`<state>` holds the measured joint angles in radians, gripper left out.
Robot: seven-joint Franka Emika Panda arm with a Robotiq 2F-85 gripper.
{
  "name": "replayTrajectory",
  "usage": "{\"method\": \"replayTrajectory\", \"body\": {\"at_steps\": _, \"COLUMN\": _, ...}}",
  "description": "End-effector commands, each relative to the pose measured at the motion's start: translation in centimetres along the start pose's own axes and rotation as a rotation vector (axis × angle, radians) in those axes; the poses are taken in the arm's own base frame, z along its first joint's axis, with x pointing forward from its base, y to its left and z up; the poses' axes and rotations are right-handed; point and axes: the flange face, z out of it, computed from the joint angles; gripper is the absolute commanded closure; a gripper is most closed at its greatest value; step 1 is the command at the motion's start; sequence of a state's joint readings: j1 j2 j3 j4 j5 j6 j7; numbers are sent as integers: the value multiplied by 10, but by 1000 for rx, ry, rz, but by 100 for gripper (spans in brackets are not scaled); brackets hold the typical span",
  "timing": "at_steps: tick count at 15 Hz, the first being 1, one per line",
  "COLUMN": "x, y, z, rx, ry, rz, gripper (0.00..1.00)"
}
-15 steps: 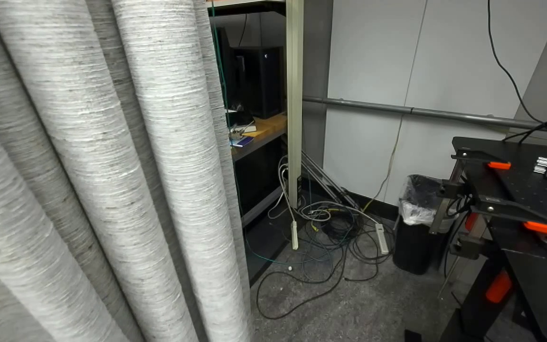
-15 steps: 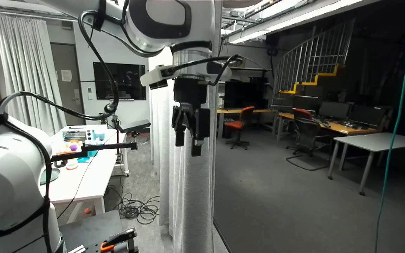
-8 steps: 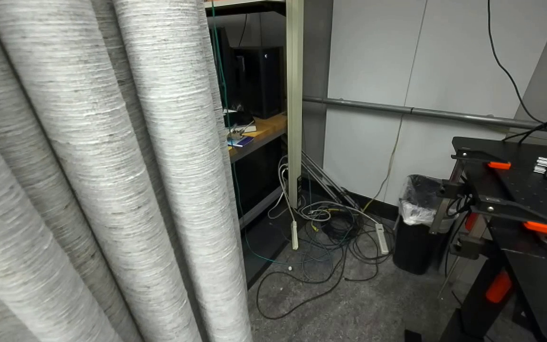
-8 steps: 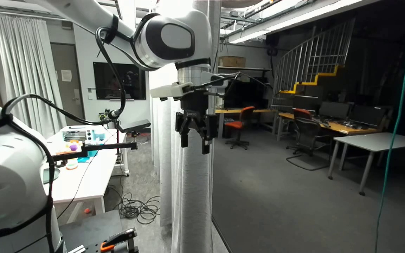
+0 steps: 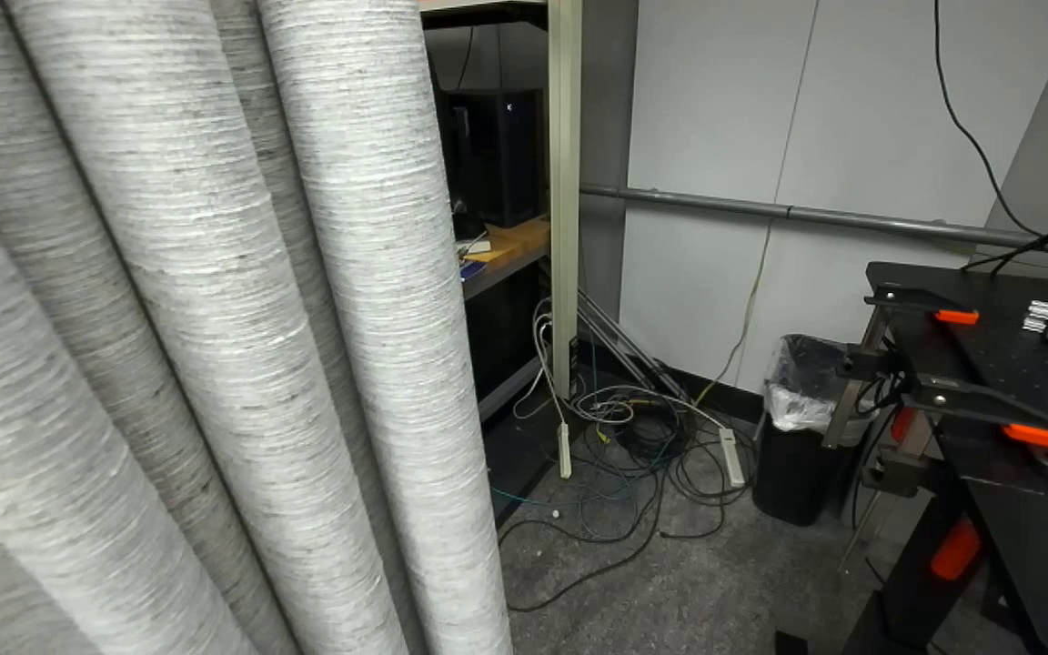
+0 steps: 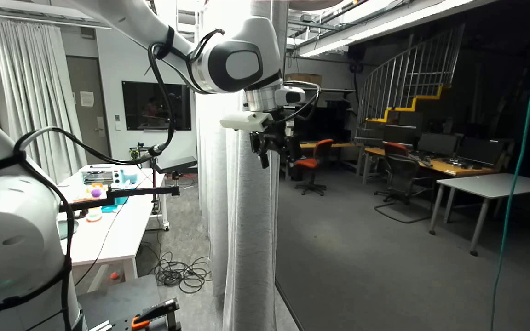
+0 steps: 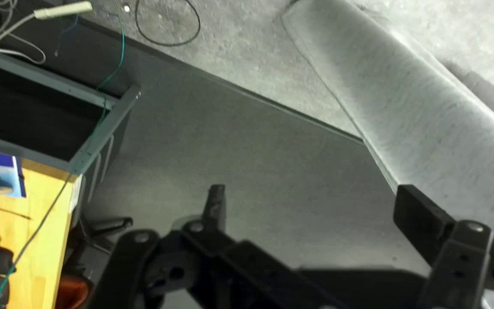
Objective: Pull the curtain to the right
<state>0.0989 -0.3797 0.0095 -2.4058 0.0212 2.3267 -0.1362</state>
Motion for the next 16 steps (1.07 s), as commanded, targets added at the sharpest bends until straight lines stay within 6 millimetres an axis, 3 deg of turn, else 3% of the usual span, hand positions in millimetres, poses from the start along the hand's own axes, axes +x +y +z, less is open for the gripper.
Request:
{"method": "replayTrajectory", "body": {"at_steps": 1, "x": 35, "y": -18, "z": 3, "rx": 45, "ry": 131, "rz": 2, "gripper": 0}}
{"method": "replayTrajectory", "body": {"at_steps": 9, "x": 51, "y": -93, "z": 25, "rx": 82, "ry": 192, "rz": -171, "gripper": 0}}
{"method": "replayTrajectory", "body": {"at_steps": 12, "x": 54, "y": -108, "z": 26, "rx": 84, "ry": 208, "rz": -224, "gripper": 0}}
{"method": "replayTrajectory", "body": {"at_steps": 16, "x": 74, "y": -118, "z": 10, "rx": 115, "ry": 285, "rz": -253, "gripper": 0}}
